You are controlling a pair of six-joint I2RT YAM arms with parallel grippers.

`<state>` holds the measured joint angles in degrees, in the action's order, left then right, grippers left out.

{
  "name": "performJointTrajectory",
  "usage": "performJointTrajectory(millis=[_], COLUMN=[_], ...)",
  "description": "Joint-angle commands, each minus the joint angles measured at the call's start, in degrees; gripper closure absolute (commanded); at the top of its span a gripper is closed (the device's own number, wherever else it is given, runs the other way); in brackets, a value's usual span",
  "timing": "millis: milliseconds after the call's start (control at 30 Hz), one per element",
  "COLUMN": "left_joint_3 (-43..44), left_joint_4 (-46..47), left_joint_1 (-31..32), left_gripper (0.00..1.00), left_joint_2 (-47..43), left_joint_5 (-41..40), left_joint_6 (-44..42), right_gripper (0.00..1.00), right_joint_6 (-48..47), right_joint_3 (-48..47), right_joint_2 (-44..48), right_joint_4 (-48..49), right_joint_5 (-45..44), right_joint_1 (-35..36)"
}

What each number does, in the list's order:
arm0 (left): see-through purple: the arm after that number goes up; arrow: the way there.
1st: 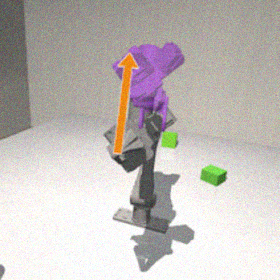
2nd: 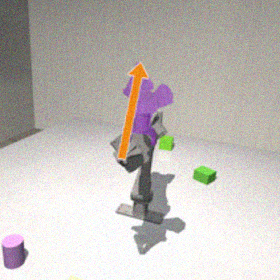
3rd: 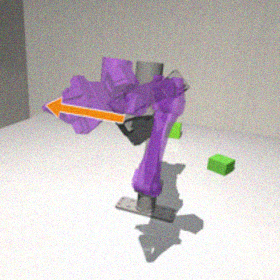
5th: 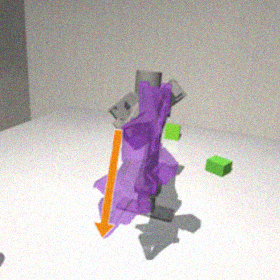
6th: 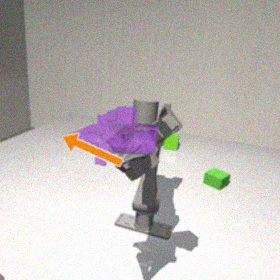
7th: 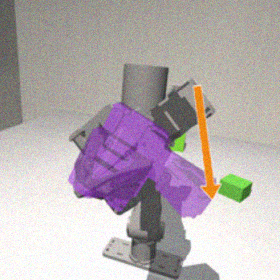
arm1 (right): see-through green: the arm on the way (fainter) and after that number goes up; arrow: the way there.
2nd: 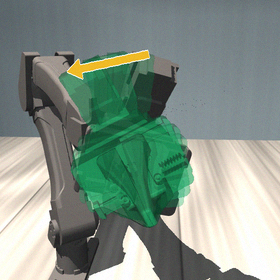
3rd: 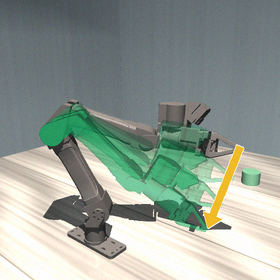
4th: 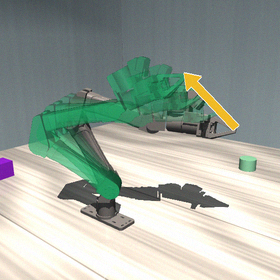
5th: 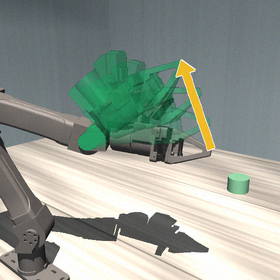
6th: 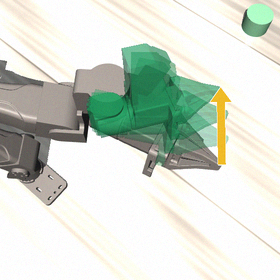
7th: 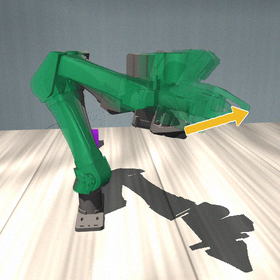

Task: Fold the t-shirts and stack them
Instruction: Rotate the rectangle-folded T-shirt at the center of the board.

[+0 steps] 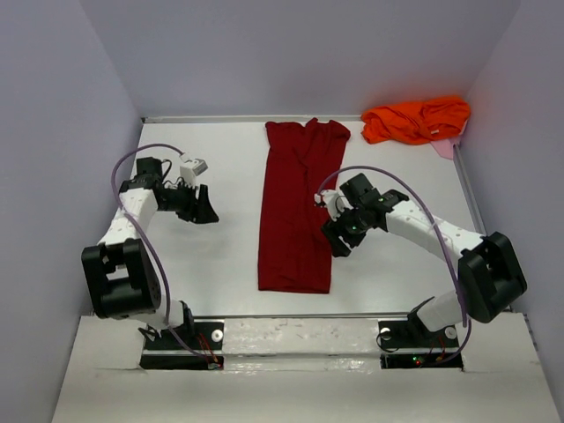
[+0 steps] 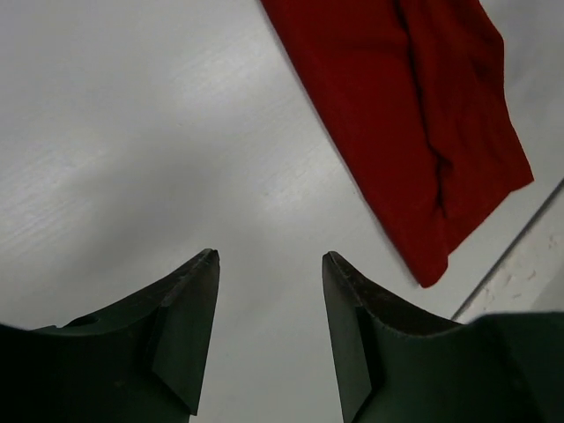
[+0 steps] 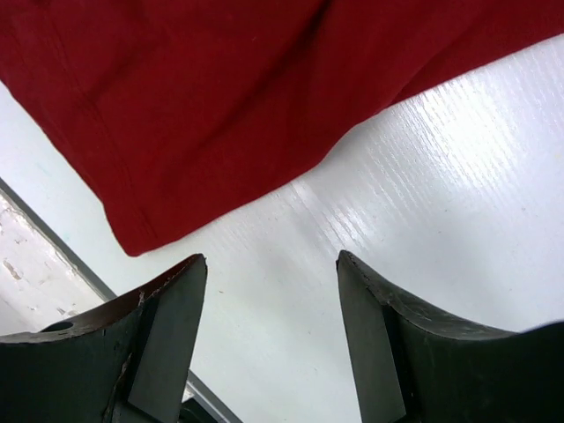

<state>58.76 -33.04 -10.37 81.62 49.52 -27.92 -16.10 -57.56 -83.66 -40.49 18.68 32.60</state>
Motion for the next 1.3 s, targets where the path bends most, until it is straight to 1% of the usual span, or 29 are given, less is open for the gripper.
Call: performJointTrajectory(millis=[0, 33, 67, 100, 167, 233, 300, 333, 400, 433, 533, 600, 700, 733, 800, 833, 867, 933, 967, 1033, 1100, 1133, 1167, 1233, 1267], left_joint_3=[6.3, 7.0, 7.6, 8.2, 9.5, 10.3, 12.0, 12.9, 13.7, 14.4, 14.6, 13.8, 11.6, 10.2, 8.4, 7.4, 4.7, 0.0, -0.4, -1.4, -3.8, -6.2, -7.5, -9.9, -10.9], left_joint_4=[-15.3, -16.7, -17.3, -18.2, -18.8, -18.7, -19.7, -20.0, -20.2, -20.6, -20.7, -18.9, -13.2, -9.9, -6.3, -4.2, 0.5, 5.4, 8.5, 10.3, 13.4, 15.3, 15.3, 18.5, 19.0], left_joint_1=[3.6, 5.5, 5.5, 7.7, 10.1, 15.5, 18.2, 18.9, 19.7, 20.0, 20.1, 20.4, 20.7, 20.7, 20.8, 21.0, 21.2, 21.8, 22.1, 22.6, 23.5, 25.0, 26.0, 27.8, 28.6], left_gripper=[0.41, 0.41, 0.41, 0.41, 0.40, 0.40, 0.39, 0.38, 0.38, 0.38, 0.38, 0.38, 0.39, 0.39, 0.39, 0.41, 0.42, 0.42, 0.42, 0.43, 0.43, 0.43, 0.43, 0.42, 0.42], left_joint_2=[2.4, 2.9, 3.5, 4.1, 5.1, 6.2, 8.7, 10.8, 13.4, 16.1, 20.4, 20.9, 19.0, 17.9, 16.6, 14.9, 13.6, 9.7, 9.0, 6.3, 3.6, 0.7, -0.8, -3.1, -4.2], left_joint_5=[-0.5, -0.8, -1.2, -1.5, -3.3, -5.6, -6.5, -7.2, -8.6, -8.6, -9.1, -8.8, -9.2, -8.8, -8.1, -8.0, -8.0, -8.6, -8.9, -8.7, -10.7, -13.0, -14.5, -18.6, -18.7], left_joint_6=[-9.4, -9.3, -8.6, -9.1, -8.2, -6.6, -5.4, -4.1, -3.1, -3.3, -2.9, -2.6, -0.8, 0.0, 0.2, 0.3, 0.1, -0.2, 1.0, 0.8, 0.9, 0.2, -0.2, -0.3, -0.6], right_gripper=[0.33, 0.33, 0.34, 0.34, 0.34, 0.34, 0.34, 0.34, 0.34, 0.34, 0.34, 0.34, 0.34, 0.34, 0.35, 0.35, 0.34, 0.34, 0.34, 0.34, 0.34, 0.34, 0.34, 0.34, 0.34], right_joint_6=[0.6, 0.6, 0.5, 0.5, 0.6, 1.1, 1.1, 1.1, 0.8, 0.8, 0.7, 0.8, 0.5, 0.1, -1.6, -2.6, -3.3, -5.2, -5.5, -7.0, -8.2, -9.4, -9.9, -12.1, -12.7], right_joint_3=[0.0, 0.2, 0.3, 0.1, -0.3, -1.4, -2.2, -2.7, -3.3, -3.5, -4.6, -4.8, -4.1, -3.4, -2.5, -0.8, 0.2, 2.0, 2.4, 3.2, 4.9, 5.5, 6.1, 7.5, 7.9], right_joint_2=[0.1, -1.0, -1.6, -2.2, -3.3, -4.0, -5.7, -6.2, -8.0, -8.4, -9.5, -9.7, -8.0, -6.8, -5.4, -4.4, -2.5, -1.3, -0.9, -0.3, 0.4, 1.2, 1.5, 2.2, 2.2], right_joint_4=[-0.5, -0.6, -0.7, -0.9, -0.9, -1.3, -2.0, -2.2, -2.3, -2.4, -2.0, -1.3, 0.7, 1.0, 2.5, 3.7, 6.0, 8.0, 8.8, 9.5, 10.3, 10.3, 10.3, 9.7, 8.9], right_joint_5=[-2.9, -3.1, -3.1, -3.3, -2.9, -1.0, 0.5, 0.7, 1.4, 2.2, 3.7, 3.8, 3.8, 5.0, 6.5, 8.0, 8.9, 9.6, 9.6, 9.6, 9.6, 9.5, 9.3, 9.6, 10.0], right_joint_1=[-0.2, -0.2, -0.7, -0.7, -0.7, -0.7, -0.7, -0.7, -0.7, -0.7, -0.7, -0.7, -0.7, -0.7, -0.7, -0.7, -0.7, -0.7, -0.7, -0.7, -0.7, -0.7, -0.7, -0.7, -0.7])
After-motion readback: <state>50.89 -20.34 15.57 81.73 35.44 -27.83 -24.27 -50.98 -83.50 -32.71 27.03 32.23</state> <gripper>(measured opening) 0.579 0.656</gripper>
